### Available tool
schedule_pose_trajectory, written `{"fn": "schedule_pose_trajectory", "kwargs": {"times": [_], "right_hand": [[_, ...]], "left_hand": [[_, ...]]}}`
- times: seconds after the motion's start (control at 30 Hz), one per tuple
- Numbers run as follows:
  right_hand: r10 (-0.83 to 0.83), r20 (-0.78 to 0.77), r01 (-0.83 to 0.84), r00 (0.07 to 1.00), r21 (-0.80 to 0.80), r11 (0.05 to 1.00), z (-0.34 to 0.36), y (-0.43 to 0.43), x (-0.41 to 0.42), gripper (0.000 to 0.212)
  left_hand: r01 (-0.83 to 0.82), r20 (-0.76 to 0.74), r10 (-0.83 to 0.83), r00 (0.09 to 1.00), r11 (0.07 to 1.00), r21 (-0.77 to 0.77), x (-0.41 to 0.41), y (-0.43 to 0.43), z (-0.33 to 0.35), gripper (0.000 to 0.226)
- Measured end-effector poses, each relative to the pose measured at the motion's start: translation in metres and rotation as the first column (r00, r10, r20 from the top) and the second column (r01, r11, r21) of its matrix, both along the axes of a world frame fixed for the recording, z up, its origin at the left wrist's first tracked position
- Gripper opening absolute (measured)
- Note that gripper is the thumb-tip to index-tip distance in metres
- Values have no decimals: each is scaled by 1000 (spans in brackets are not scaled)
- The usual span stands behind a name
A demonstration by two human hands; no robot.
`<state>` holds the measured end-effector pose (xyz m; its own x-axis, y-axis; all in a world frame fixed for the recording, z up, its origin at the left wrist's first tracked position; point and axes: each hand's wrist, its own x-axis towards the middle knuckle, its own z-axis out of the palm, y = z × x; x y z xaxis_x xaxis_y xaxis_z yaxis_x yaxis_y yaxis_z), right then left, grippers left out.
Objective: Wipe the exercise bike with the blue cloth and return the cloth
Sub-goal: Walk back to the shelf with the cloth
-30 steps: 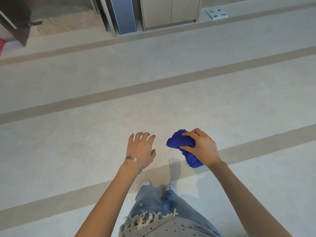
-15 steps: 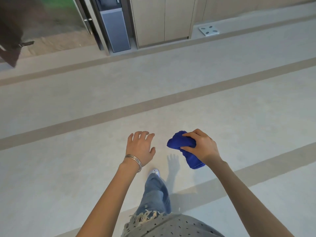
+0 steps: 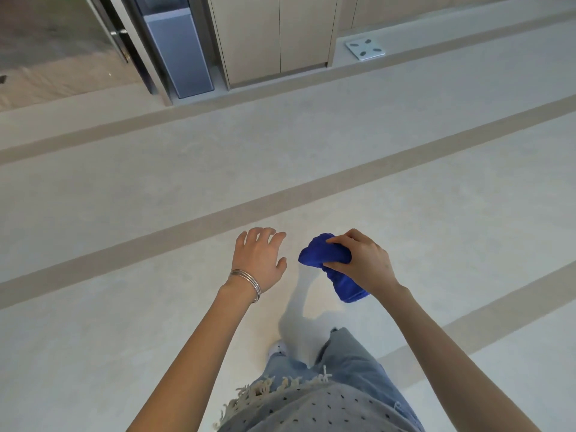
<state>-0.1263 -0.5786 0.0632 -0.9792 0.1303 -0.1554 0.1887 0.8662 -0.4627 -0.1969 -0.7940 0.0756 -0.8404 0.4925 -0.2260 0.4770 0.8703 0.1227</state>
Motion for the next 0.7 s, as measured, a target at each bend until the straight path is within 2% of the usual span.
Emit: {"fn": "schedule_pose_trajectory", "kwargs": {"times": [0.2,0.43,0.57,0.7], "right_hand": [[22,22,-22,1000,-3,1000,-13,44,-65,40],[117,43,-119,992,36,992,-14,139,-160,42],[113,8,-114,994,30,993,-5,190,-206,41],[178,25,-179,984,51,983,-4,221,-241,41]], "left_hand": [[-20,44,21,999,1000,-22,-59,41,-17,53],[-69,79,69,994,998,-4,-128,136,-20,53],[-79,57,79,995,997,10,-171,192,-12,53],[-84,18,83,996,996,17,-211,232,-7,53]]}}
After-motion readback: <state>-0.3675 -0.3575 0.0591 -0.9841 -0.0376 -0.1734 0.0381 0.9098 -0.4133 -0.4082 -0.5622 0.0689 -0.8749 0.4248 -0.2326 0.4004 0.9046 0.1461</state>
